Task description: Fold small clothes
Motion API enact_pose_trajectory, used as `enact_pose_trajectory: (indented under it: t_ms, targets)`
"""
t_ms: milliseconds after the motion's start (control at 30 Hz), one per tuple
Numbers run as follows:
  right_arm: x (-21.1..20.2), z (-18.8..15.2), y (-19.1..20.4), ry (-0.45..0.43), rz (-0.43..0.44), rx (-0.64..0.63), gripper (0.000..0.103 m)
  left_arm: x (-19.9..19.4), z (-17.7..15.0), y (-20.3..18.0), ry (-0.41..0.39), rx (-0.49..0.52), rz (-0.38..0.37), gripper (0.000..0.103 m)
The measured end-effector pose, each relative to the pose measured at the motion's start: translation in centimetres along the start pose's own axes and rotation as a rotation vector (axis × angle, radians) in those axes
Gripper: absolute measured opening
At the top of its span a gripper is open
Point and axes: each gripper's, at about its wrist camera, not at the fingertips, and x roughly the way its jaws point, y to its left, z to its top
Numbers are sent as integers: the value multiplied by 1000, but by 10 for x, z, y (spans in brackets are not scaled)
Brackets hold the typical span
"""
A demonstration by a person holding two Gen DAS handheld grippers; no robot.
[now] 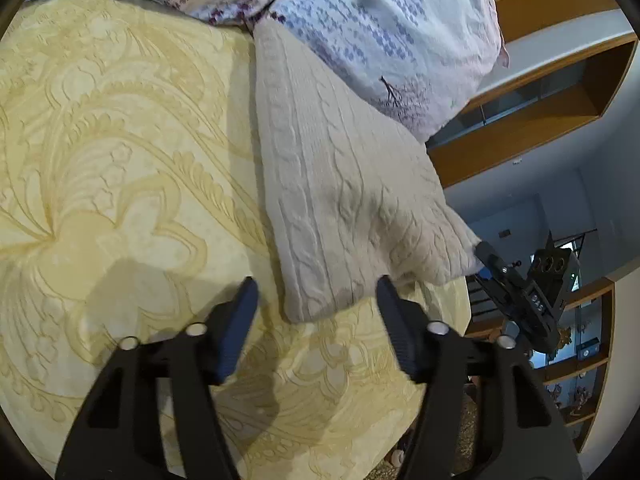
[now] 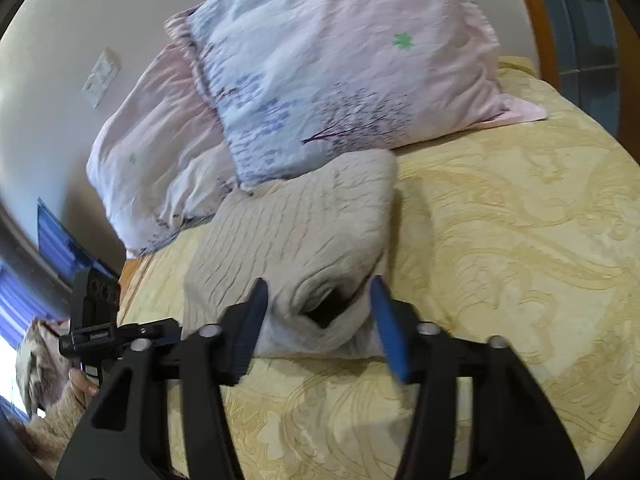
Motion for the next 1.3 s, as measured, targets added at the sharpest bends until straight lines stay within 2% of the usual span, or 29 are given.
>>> enact_pose_trajectory:
  t_ms: [33,67,167,267,333,500,567,633,700,767,800,833,867,900,967,1000,1100,1200,1300]
  targets:
    - [4,-2,2,10,-1,-10,14,3,-1,0,15,0,-3,42]
    - [7,-4,4,22,-18,-24,14,6,-2,1,28,0,-9,30]
    - [0,-5,11,-20,-51,-55,11,8,-4,2,38,-2,-13,18]
    - [-26,-2,17,-117,-26,-55,10,2,-4,3,26,4,-31,14]
    - [-30,-3,18,-124,-50,-79,10,-2,-7,1,18,38,-28,13]
    - [3,-24,-4,20,-213,-70,9,0,-11,-4,30,94,3,12]
    - [14,-30,-14,67,-242,-42,9,2,-12,-1,38,90,10,12]
    - [16,-32,-17,76,-237,-27,9,5,-13,-1,47,97,22,12]
    - [13,-28,-17,90,-215,-29,10,3,-14,-3,55,116,32,13]
    - [6,-23,-15,96,-171,-23,17,-2,-12,-6,65,118,18,17]
    - [1,-19,-15,97,-153,-13,33,-7,-10,-6,60,114,12,19]
    - [-4,-14,-16,85,-138,-1,55,-15,-4,-6,41,106,-3,33]
    - [-10,-5,-18,55,-112,12,64,-22,3,-5,16,94,-13,52]
    - [-13,5,-19,30,-94,27,71,-29,13,-3,-20,71,-13,58]
    - [-10,23,-27,27,-55,80,71,-36,36,3,-64,23,-36,68]
    - [-6,32,-32,30,-28,116,71,-35,49,7,-74,2,-45,69]
    - [17,62,-52,60,18,229,71,-21,92,19,-98,-90,-33,70]
    - [52,85,-72,129,45,331,70,2,125,24,-95,-123,-2,70]
    - [77,94,-82,177,34,368,70,18,146,26,-86,-139,-3,70]
